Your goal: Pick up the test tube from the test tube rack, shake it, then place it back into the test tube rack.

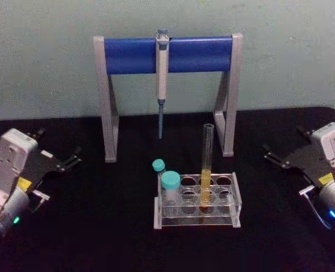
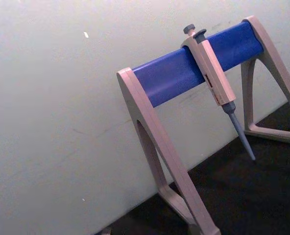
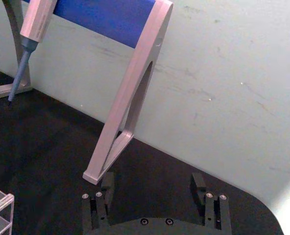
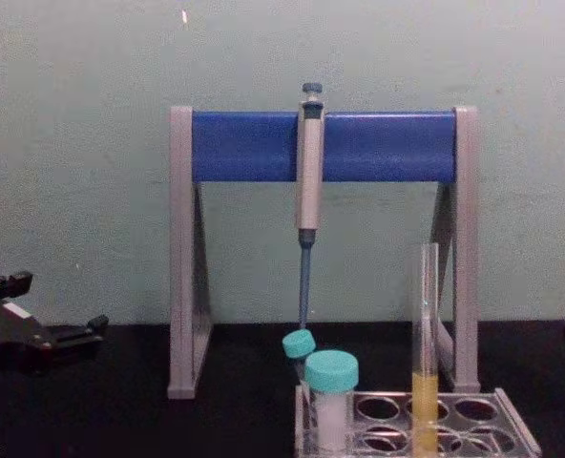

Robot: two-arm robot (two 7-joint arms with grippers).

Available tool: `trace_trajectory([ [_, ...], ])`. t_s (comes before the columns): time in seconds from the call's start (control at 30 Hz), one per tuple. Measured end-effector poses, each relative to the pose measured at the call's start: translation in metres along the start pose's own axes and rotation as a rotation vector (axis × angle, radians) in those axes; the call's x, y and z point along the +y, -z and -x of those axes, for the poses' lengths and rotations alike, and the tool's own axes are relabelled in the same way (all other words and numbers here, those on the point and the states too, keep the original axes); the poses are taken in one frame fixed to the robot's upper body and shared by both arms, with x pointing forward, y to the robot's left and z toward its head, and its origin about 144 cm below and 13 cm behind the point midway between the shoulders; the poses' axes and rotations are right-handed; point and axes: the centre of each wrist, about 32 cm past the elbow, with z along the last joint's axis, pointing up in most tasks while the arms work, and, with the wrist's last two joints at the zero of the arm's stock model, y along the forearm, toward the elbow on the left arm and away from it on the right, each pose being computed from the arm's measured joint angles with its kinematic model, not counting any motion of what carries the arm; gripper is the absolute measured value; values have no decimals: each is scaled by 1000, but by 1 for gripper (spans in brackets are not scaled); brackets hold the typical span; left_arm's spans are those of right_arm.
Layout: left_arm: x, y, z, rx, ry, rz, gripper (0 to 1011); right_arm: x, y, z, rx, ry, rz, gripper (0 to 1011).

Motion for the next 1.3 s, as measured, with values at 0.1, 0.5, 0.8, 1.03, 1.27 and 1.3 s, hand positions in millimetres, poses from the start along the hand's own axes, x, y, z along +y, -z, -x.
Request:
trace_trajectory([
  [0.1, 0, 0, 0, 0, 0, 0, 1009, 0, 0, 0, 0, 0, 0, 1000],
  [0.5, 0, 0, 0, 0, 0, 0, 1010, 0, 0, 0, 0, 0, 0, 1000],
  [0.8, 0, 0, 0, 0, 0, 0, 1010, 0, 0, 0, 0, 0, 0, 1000],
  [1.03, 0, 0, 0, 0, 0, 0, 1010, 0, 0, 0, 0, 0, 0, 1000],
  [1.27, 0, 0, 0, 0, 0, 0, 1010, -1, -1, 1, 18, -16, -4, 1000],
  [1.3, 0, 0, 0, 0, 0, 0, 1010, -2, -2, 1, 25, -20, -5, 1000],
])
